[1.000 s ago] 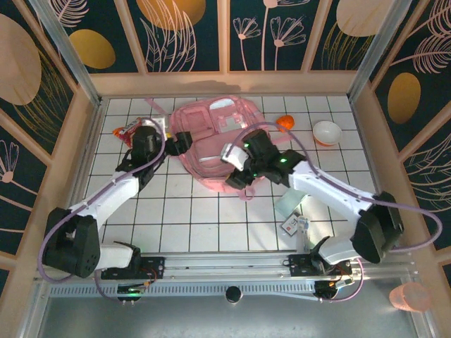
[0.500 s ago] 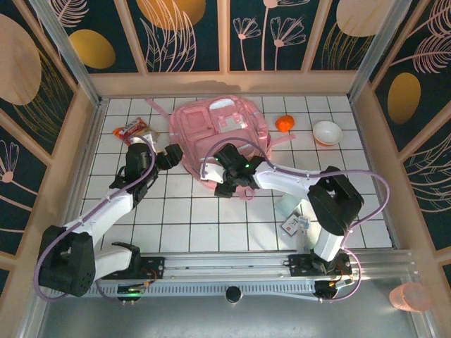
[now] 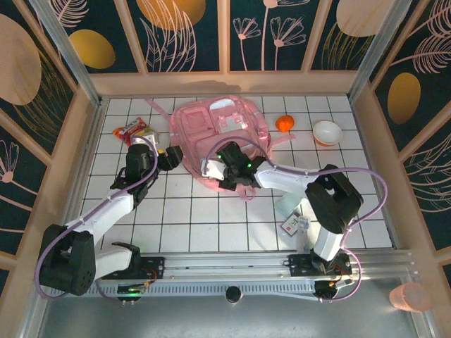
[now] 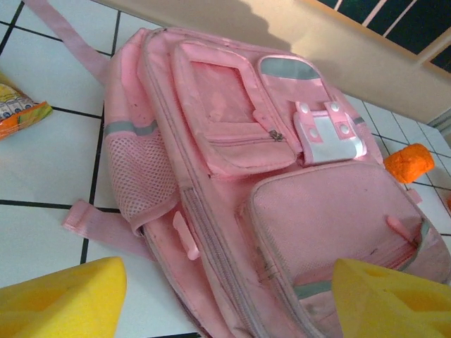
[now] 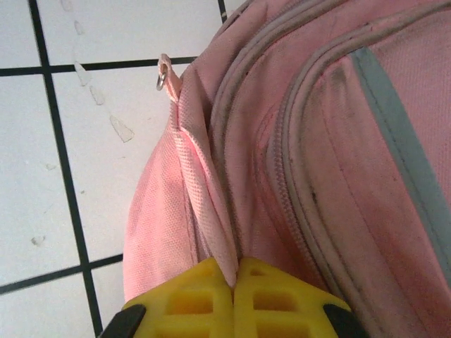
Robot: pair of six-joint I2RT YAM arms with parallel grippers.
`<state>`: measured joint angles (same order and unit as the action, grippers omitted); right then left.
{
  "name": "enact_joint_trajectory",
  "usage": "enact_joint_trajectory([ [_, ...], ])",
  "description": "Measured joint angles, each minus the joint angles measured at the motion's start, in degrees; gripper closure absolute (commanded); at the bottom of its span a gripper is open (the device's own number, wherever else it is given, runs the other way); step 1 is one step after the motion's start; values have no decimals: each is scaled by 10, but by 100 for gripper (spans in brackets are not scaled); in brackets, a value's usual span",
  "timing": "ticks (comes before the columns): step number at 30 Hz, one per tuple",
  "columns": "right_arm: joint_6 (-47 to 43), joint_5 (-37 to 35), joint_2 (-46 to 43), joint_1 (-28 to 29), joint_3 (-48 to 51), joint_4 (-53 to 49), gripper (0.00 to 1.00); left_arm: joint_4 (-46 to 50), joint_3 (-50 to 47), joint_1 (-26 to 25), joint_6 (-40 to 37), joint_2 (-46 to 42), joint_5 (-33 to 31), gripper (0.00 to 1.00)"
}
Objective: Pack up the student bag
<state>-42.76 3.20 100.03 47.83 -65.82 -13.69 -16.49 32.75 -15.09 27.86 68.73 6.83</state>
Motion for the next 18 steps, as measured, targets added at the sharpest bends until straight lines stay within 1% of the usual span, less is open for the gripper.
enact_joint_trajectory([
  [3,-9,49,-33,-36,-31,-58,100,0,-5,2,-14,0,3,24],
  [6,-27,104,-74,-83,-76,-118,100,-2,-13,2,-28,0,11,26],
  [9,-50,159,-99,-137,-142,-167,100,-16,-21,2,-40,0,32,29],
  [11,-67,180,-109,-163,-172,-183,100,-38,-31,2,-52,0,51,30],
  [12,-76,190,-112,-174,-186,-192,100,-50,-37,2,-57,0,61,29],
  [14,-86,208,-112,-187,-207,-206,100,-80,-53,2,-73,1,83,31],
  [18,-99,236,-111,-197,-233,-239,100,-152,-88,2,-95,23,127,33],
])
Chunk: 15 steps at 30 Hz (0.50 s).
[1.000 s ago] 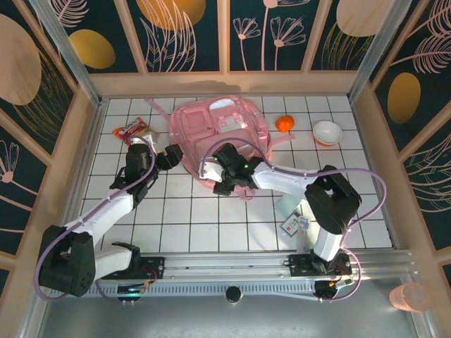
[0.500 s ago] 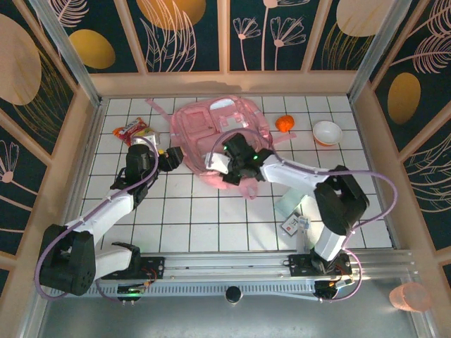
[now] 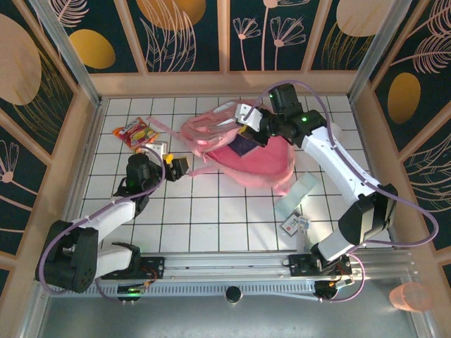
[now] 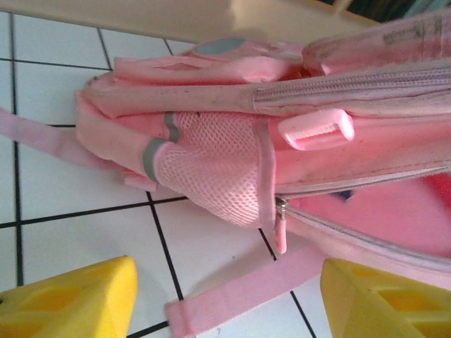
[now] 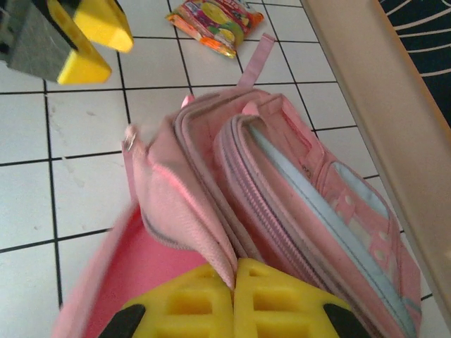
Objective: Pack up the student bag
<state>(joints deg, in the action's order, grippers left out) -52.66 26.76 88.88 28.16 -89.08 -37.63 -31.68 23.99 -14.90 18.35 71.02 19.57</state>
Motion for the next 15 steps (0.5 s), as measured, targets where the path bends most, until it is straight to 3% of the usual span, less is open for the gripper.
enact_joint_trajectory([
  [8,-7,26,3,0,-5,-16,100,-70,0,-8,12,103,31,33],
  [15,7,33,7,0,-8,-9,100,-139,1,-70,8,158,40,35],
])
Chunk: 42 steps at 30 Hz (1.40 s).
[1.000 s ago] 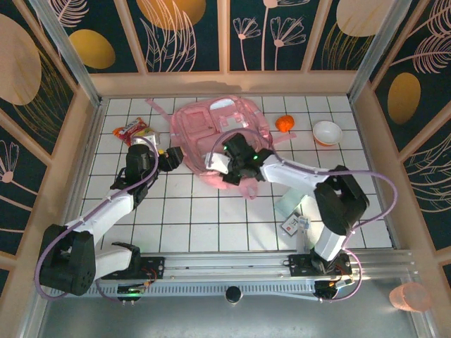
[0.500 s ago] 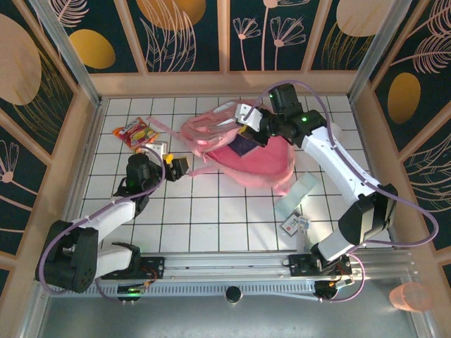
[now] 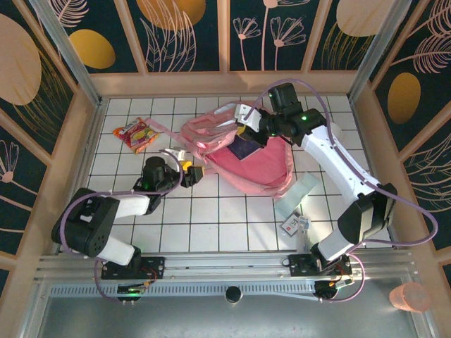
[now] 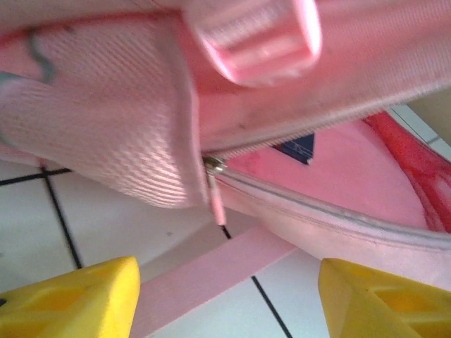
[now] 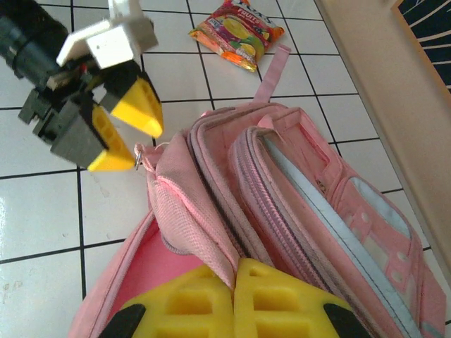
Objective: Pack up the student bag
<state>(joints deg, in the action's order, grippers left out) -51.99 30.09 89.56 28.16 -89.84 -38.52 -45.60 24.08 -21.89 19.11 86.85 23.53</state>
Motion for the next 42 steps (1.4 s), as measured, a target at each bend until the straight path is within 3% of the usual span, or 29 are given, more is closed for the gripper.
enact_joint_trajectory([
  [8,5,0,4,0,-7,2,100,-31,31,-14,-12,80,-26,50],
  [13,14,3,4,0,-9,9,100,-72,61,-15,-18,124,-31,52],
  [16,19,5,4,0,-9,13,100,-99,71,-17,-18,154,-25,61],
  [23,35,2,4,0,-9,28,100,-132,80,-21,-16,184,-12,95],
  [25,43,-4,4,0,-9,35,100,-136,80,-21,-16,183,-9,99],
  [34,83,-28,3,0,25,103,100,-125,55,-20,-20,149,6,100],
  [42,136,-46,2,5,85,207,100,-32,38,-20,-13,69,9,100],
])
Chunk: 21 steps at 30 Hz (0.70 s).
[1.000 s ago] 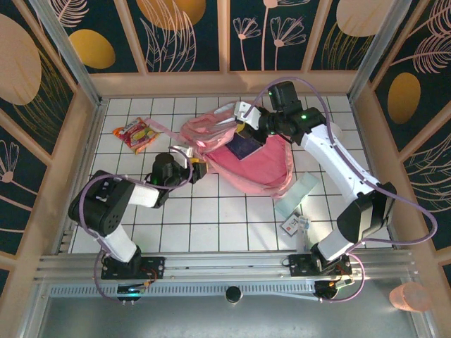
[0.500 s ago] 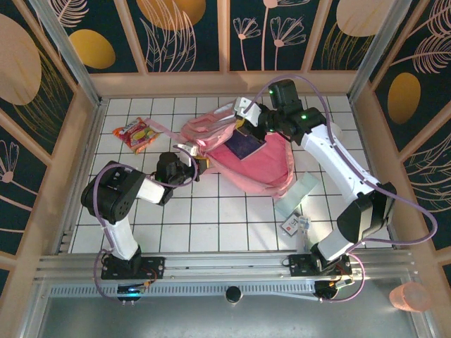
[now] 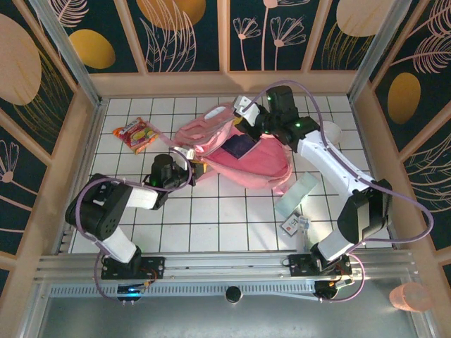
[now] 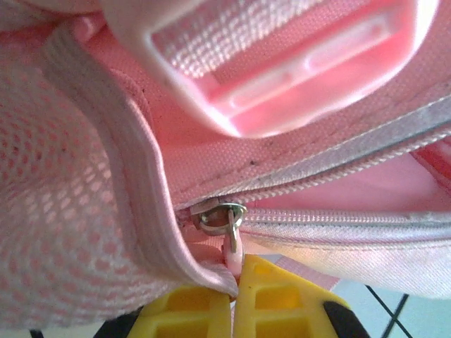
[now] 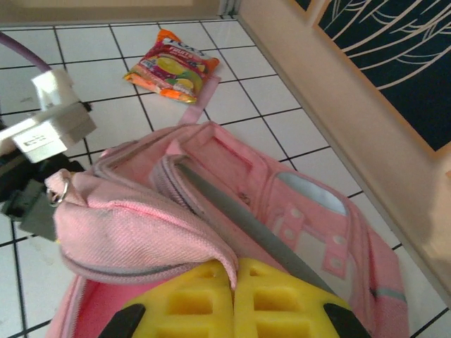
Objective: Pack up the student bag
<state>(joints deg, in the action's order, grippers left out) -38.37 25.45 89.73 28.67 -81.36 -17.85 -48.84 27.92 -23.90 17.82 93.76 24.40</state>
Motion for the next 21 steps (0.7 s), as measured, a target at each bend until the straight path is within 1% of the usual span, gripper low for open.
enact_joint_trajectory([
  [4,14,-17,1,14,19,40,100,68,0,0,7,-37,-22,100],
  [5,18,-19,1,17,24,46,94,81,0,0,9,-44,-34,100],
  [8,42,-23,0,19,39,51,62,111,-1,0,17,-57,-69,100],
  [11,84,-35,-5,17,56,26,44,137,-1,2,24,-57,-102,100],
  [12,106,-38,-8,17,61,13,41,144,0,3,27,-57,-109,100],
  [15,197,-54,-20,18,70,-36,38,166,4,4,31,-56,-126,100],
  [18,332,-75,-47,18,80,-76,38,184,12,4,34,-51,-131,100],
  [21,485,-76,-92,18,117,-85,39,198,16,3,36,-50,-134,97],
])
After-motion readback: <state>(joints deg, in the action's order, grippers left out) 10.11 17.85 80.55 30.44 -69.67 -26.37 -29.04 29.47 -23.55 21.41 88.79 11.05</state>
